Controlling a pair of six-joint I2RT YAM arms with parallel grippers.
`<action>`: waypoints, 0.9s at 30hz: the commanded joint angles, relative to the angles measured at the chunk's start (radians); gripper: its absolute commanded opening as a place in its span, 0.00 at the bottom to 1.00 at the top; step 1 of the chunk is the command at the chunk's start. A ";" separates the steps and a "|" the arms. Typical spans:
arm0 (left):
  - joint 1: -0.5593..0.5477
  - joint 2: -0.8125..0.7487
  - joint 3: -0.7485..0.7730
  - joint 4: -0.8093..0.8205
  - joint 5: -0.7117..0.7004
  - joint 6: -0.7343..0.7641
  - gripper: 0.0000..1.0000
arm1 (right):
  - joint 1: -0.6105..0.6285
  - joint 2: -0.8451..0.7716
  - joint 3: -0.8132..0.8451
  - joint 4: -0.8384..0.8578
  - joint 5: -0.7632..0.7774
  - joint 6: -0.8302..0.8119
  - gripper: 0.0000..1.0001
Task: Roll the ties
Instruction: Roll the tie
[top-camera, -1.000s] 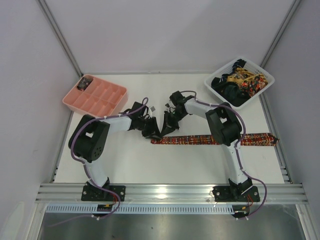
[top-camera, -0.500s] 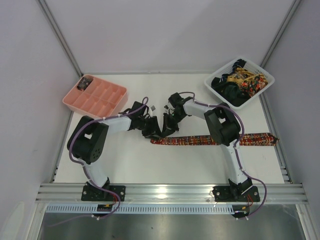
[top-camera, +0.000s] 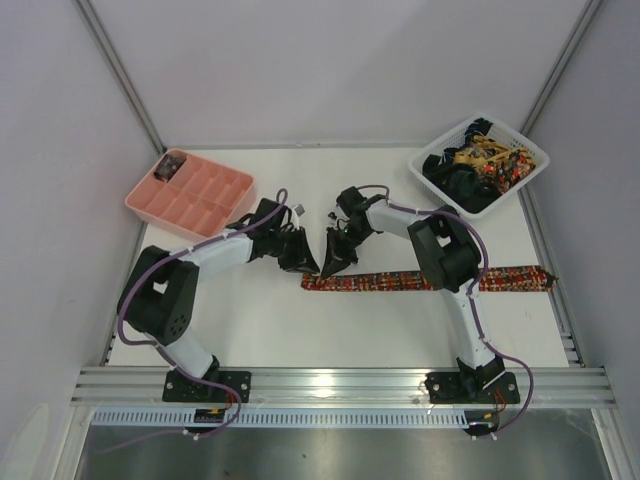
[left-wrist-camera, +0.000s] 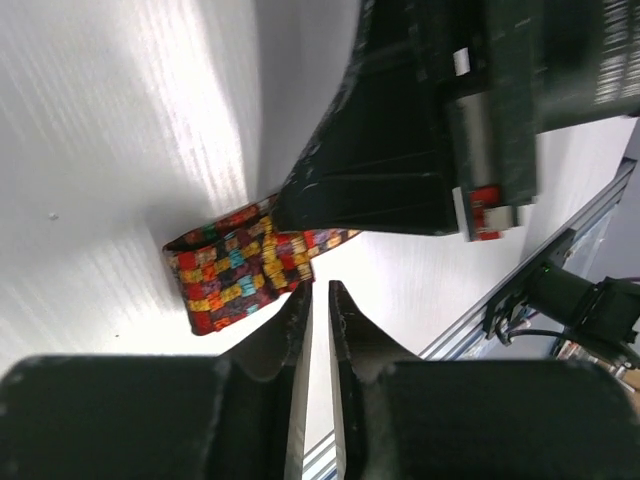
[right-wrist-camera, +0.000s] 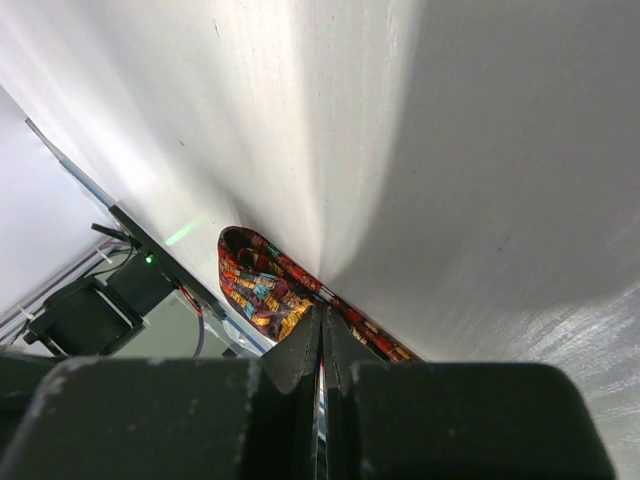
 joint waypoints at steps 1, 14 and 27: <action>-0.001 0.015 -0.036 0.026 0.012 -0.014 0.15 | 0.004 -0.048 0.005 -0.005 0.043 -0.020 0.04; -0.001 0.077 -0.067 0.086 0.012 -0.028 0.14 | 0.018 -0.168 -0.022 -0.037 0.014 -0.017 0.07; -0.001 0.086 -0.024 0.070 0.033 -0.034 0.13 | 0.038 -0.099 -0.030 -0.023 0.008 -0.048 0.08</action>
